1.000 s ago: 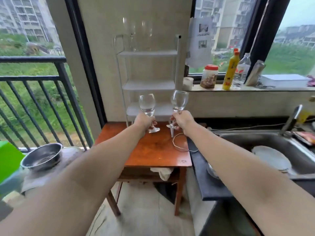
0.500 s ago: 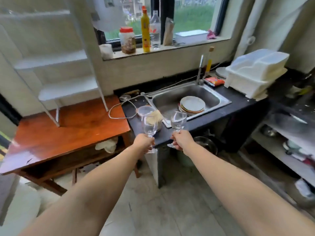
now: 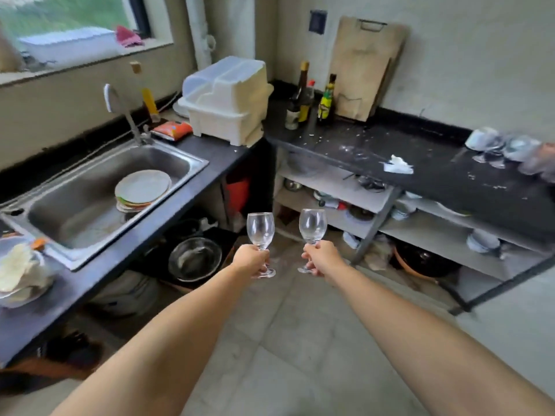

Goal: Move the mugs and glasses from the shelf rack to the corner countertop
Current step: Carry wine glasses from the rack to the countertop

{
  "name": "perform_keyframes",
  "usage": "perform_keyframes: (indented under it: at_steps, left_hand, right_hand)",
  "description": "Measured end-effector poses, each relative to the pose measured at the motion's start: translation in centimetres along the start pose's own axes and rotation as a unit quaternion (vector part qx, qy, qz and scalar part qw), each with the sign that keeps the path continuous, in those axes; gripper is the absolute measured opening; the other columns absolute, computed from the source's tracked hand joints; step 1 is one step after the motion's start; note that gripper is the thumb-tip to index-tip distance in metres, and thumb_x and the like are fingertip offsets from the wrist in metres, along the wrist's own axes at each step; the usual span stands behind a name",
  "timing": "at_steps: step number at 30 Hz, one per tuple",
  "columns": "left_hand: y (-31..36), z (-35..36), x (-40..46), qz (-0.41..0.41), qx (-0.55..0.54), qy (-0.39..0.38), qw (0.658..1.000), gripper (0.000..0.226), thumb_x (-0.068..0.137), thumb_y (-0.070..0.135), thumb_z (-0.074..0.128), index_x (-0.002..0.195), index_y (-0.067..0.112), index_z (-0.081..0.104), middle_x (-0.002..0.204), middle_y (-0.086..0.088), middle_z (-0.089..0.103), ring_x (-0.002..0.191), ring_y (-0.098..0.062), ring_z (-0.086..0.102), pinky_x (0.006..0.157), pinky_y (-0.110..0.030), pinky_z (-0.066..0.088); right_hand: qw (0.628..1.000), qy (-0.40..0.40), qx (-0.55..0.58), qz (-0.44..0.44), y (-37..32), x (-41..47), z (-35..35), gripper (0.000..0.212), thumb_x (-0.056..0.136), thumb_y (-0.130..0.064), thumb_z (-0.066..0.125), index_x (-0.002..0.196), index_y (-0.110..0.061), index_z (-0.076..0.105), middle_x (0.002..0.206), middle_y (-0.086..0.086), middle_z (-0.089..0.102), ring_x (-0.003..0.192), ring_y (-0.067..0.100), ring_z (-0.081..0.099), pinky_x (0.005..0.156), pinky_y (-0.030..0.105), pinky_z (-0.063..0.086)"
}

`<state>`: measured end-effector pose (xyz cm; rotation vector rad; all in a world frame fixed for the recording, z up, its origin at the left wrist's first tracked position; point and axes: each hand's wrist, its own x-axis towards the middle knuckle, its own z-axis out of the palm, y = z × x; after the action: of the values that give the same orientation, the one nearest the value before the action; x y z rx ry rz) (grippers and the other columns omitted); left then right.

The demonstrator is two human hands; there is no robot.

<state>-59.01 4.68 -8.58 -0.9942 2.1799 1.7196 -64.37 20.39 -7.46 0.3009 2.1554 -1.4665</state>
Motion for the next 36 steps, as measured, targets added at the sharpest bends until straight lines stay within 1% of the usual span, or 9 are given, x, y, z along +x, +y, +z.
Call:
perform_keyframes:
  at_steps: [3, 6, 11, 16, 20, 26, 31, 34, 36]
  left_hand:
    - [2.5, 5.1, 2.0, 0.009, 0.017, -0.039, 0.999, 0.027, 0.087, 0.005, 0.053, 0.061, 0.009, 0.055, 0.059, -0.01, 0.053, 0.041, -0.014, 0.053, 0.046, -0.022, 0.048]
    - [4.4, 9.2, 3.9, 0.005, 0.033, -0.08, 0.996, 0.029, 0.087, 0.002, 0.053, 0.059, 0.007, 0.054, 0.057, -0.01, 0.05, 0.032, -0.013, 0.05, 0.048, -0.026, 0.055]
    - [8.6, 14.8, 8.1, 0.019, 0.099, -0.124, 0.987, 0.032, 0.088, 0.002, 0.053, 0.056, 0.007, 0.055, 0.05, -0.006, 0.05, 0.02, -0.007, 0.042, 0.027, -0.015, 0.04]
    - [15.4, 20.4, 12.5, 0.057, 0.163, -0.18, 0.968, 0.031, 0.091, 0.008, 0.054, 0.06, 0.007, 0.056, 0.055, -0.006, 0.053, 0.03, -0.01, 0.05, 0.033, -0.017, 0.043]
    - [19.9, 25.7, 15.0, 0.077, 0.201, -0.245, 0.945, 0.026, 0.093, 0.012, 0.055, 0.067, 0.008, 0.057, 0.062, -0.005, 0.056, 0.049, -0.013, 0.051, 0.048, -0.02, 0.046]
    - [24.1, 35.0, 16.1, 0.073, 0.239, -0.3, 0.921, 0.027, 0.09, 0.004, 0.054, 0.064, 0.003, 0.052, 0.047, -0.006, 0.053, 0.031, -0.013, 0.049, 0.027, -0.014, 0.038]
    - [27.8, 44.9, 17.4, 0.095, 0.256, -0.327, 0.905, 0.022, 0.09, 0.007, 0.052, 0.069, 0.007, 0.055, 0.063, -0.006, 0.057, 0.045, -0.014, 0.049, 0.035, -0.016, 0.043]
    - [30.5, 51.2, 18.4, 0.076, 0.24, -0.33, 0.91, 0.016, 0.092, 0.006, 0.049, 0.078, 0.006, 0.056, 0.068, -0.005, 0.059, 0.042, -0.015, 0.05, 0.034, -0.017, 0.044]
    - [32.5, 55.4, 18.9, 0.073, 0.233, -0.33, 0.912, 0.017, 0.092, 0.004, 0.05, 0.077, 0.001, 0.056, 0.065, -0.007, 0.057, 0.037, -0.016, 0.054, 0.031, -0.017, 0.043]
  right_hand:
    - [0.998, 0.045, 0.029, 0.018, 1.6, 1.9, -4.9, 0.008, 0.094, -0.012, 0.043, 0.09, -0.008, 0.049, 0.075, 0.002, 0.055, 0.048, 0.014, 0.043, 0.029, 0.01, 0.024]
    - [0.993, 0.091, 0.063, 0.04, 2.9, 3.7, -8.6, 0.018, 0.094, -0.012, 0.045, 0.077, -0.011, 0.048, 0.072, 0.001, 0.055, 0.047, 0.014, 0.043, 0.028, 0.01, 0.024]
    - [0.978, 0.158, 0.117, 0.064, 2.6, 7.8, -14.5, 0.024, 0.095, -0.011, 0.045, 0.071, -0.014, 0.046, 0.068, 0.001, 0.053, 0.046, 0.014, 0.042, 0.027, 0.009, 0.023]
    - [0.959, 0.22, 0.161, 0.075, 0.7, 11.9, -20.6, 0.01, 0.096, -0.014, 0.046, 0.091, -0.01, 0.054, 0.069, 0.0, 0.055, 0.046, 0.012, 0.044, 0.03, 0.011, 0.027]
    - [0.938, 0.271, 0.194, 0.09, 0.2, 14.5, -25.0, 0.012, 0.096, -0.015, 0.046, 0.093, -0.01, 0.055, 0.071, 0.0, 0.056, 0.047, 0.012, 0.045, 0.03, 0.013, 0.03]
    - [0.919, 0.312, 0.21, 0.118, 2.0, 17.6, -31.7, 0.012, 0.095, -0.017, 0.048, 0.088, -0.01, 0.056, 0.077, 0.002, 0.06, 0.05, 0.013, 0.048, 0.041, 0.022, 0.036]
    - [0.906, 0.339, 0.214, 0.132, 4.1, 21.3, -40.4, 0.013, 0.095, -0.015, 0.046, 0.088, -0.009, 0.056, 0.079, 0.004, 0.059, 0.051, 0.012, 0.051, 0.035, 0.019, 0.034]
    - [0.899, 0.352, 0.221, 0.135, 4.6, 23.5, -46.8, 0.018, 0.094, -0.013, 0.044, 0.079, -0.009, 0.054, 0.07, 0.004, 0.054, 0.051, 0.013, 0.049, 0.035, 0.019, 0.033]
    - [0.896, 0.353, 0.231, 0.136, 4.8, 24.7, -51.0, 0.015, 0.095, -0.013, 0.044, 0.084, -0.01, 0.054, 0.072, 0.003, 0.054, 0.052, 0.013, 0.048, 0.036, 0.018, 0.034]
